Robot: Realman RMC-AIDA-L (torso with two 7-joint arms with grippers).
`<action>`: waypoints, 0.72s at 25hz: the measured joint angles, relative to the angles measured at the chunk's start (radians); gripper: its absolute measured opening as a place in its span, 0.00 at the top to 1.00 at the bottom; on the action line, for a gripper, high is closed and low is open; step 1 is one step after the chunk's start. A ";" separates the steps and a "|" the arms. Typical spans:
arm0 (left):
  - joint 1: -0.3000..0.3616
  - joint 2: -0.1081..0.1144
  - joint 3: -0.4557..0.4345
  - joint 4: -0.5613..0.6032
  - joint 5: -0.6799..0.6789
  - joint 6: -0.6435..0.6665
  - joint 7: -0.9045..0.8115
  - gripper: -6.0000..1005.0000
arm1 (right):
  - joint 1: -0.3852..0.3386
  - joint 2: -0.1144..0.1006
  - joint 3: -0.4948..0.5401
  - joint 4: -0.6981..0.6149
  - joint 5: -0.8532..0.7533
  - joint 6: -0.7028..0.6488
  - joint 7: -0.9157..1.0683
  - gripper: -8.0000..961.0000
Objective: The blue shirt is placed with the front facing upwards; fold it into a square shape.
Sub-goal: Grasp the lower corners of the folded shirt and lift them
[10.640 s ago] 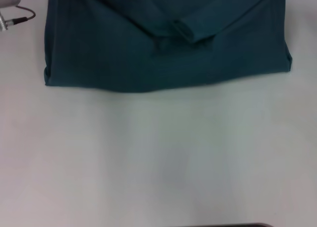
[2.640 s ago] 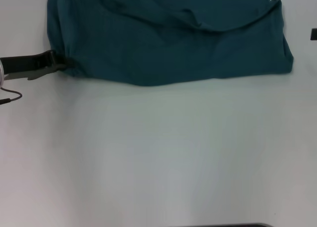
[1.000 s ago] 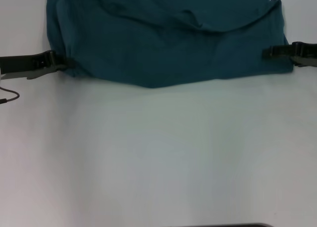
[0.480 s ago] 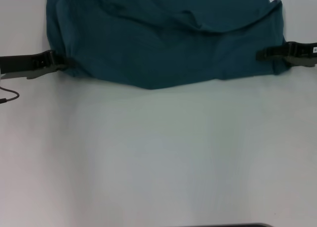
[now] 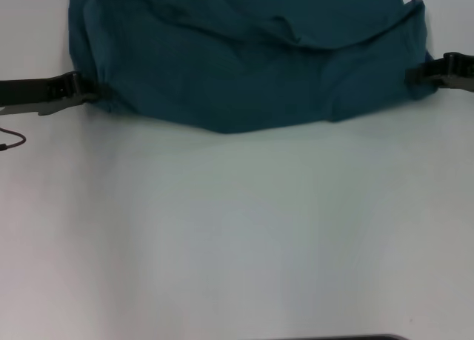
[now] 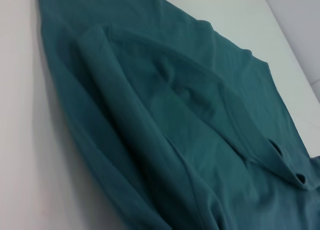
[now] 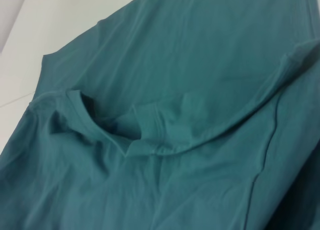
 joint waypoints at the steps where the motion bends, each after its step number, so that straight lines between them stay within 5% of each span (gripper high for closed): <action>1: -0.001 0.003 0.000 0.000 0.000 0.009 -0.001 0.97 | 0.000 -0.003 0.000 -0.002 0.000 -0.008 0.000 0.56; 2: -0.001 0.006 0.000 0.000 0.000 0.017 -0.001 0.97 | -0.001 -0.006 0.000 -0.006 -0.001 -0.017 -0.001 0.61; 4: -0.002 0.020 0.000 0.000 0.001 0.040 -0.001 0.97 | -0.004 -0.012 -0.004 -0.016 -0.003 -0.033 0.000 0.85; 11: -0.006 0.052 0.003 0.005 0.013 0.094 -0.014 0.97 | -0.012 -0.034 -0.015 -0.029 -0.008 -0.089 0.004 0.91; 18: -0.014 0.064 0.000 -0.004 0.113 0.234 -0.015 0.97 | -0.016 -0.045 -0.033 -0.095 -0.058 -0.311 -0.002 0.94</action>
